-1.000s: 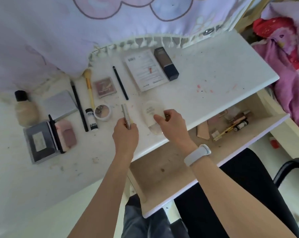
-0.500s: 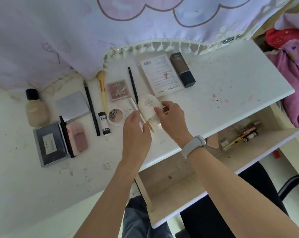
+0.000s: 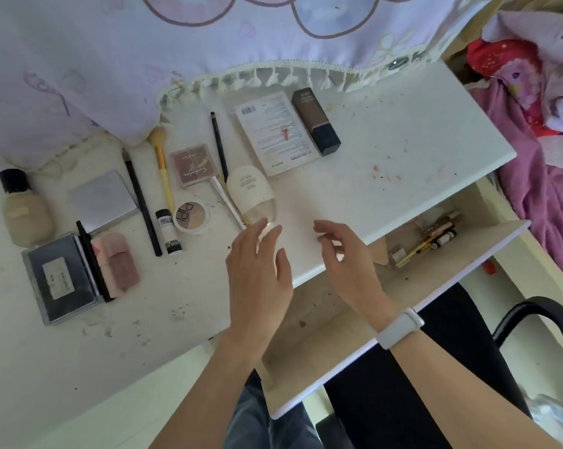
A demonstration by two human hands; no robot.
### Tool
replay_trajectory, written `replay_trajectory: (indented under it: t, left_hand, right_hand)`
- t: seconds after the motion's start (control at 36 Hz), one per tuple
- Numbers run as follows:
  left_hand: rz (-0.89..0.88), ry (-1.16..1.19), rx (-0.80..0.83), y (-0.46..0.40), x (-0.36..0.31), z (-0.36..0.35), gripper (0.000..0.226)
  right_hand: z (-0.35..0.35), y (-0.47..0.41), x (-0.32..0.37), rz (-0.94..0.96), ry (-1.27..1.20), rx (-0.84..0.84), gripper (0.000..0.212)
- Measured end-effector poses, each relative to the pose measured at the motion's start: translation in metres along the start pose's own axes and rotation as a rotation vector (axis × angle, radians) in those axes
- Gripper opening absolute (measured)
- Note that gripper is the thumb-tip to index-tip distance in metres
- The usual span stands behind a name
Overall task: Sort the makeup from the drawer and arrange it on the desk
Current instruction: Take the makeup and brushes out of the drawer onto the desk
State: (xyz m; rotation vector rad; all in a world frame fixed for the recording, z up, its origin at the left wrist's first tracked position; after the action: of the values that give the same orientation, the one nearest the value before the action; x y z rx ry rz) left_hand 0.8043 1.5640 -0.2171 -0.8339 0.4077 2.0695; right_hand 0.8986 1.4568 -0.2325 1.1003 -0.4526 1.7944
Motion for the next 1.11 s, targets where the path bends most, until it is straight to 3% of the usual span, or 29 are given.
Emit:
replay_trajectory:
  t: [0.11,0.19,0.33,0.42,0.5,0.67,0.81,0.89,0.97,1.11]
  left_hand:
    - [-0.212,0.078,0.048,0.024,-0.03,-0.032,0.027]
    - [-0.325,0.083,0.195,0.036,-0.046,-0.069,0.026]
    - [-0.313,-0.027,0.522,0.035,-0.053,-0.145,0.038]
    - [-0.339,-0.117,0.604,0.026,-0.053,-0.188,0.045]
    - [-0.376,-0.283,0.659,0.01,-0.05,-0.228,0.061]
    - [-0.409,-0.562,0.698,-0.001,-0.039,-0.272,0.059]
    - [-0.47,-0.569,0.624,0.013,-0.031,-0.257,0.05]
    - [-0.497,-0.545,0.509,0.017,-0.038,-0.249,0.029]
    - [-0.351,-0.535,0.415,0.008,-0.046,-0.25,0.014]
    - [-0.149,-0.617,0.423,-0.006,-0.055,-0.258,0.05]
  right_hand:
    - [0.043,0.03,-0.044,-0.066,0.056,-0.016,0.03]
    - [0.082,0.039,-0.079,-0.089,0.227,0.007,0.03]
    - [0.14,0.015,-0.136,-0.14,0.607,0.086,0.033]
    - [0.159,-0.008,-0.161,-0.173,0.818,0.178,0.036]
    - [0.168,-0.025,-0.176,-0.181,0.941,0.158,0.04]
    - [0.171,-0.046,-0.197,-0.162,1.048,0.166,0.049]
    - [0.17,-0.043,-0.205,-0.122,1.038,0.135,0.048]
    - [0.171,-0.043,-0.206,-0.133,1.026,0.141,0.045]
    - [0.172,-0.047,-0.205,-0.176,0.999,0.175,0.044]
    - [0.185,-0.068,-0.212,-0.199,1.033,0.235,0.046]
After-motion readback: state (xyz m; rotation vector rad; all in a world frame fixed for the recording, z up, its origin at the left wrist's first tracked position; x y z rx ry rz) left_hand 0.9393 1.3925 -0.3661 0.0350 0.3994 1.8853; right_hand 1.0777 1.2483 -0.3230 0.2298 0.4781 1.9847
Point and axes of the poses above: each hand's wrist, its own y-axis away from the middle knuckle, its own z-axis out of the back of the hand, x = y × z, the point moved 2 cm from there along -y, towards the middle knuckle, and after that the axes turned 1 degree about -z, right-handed, at the moved point
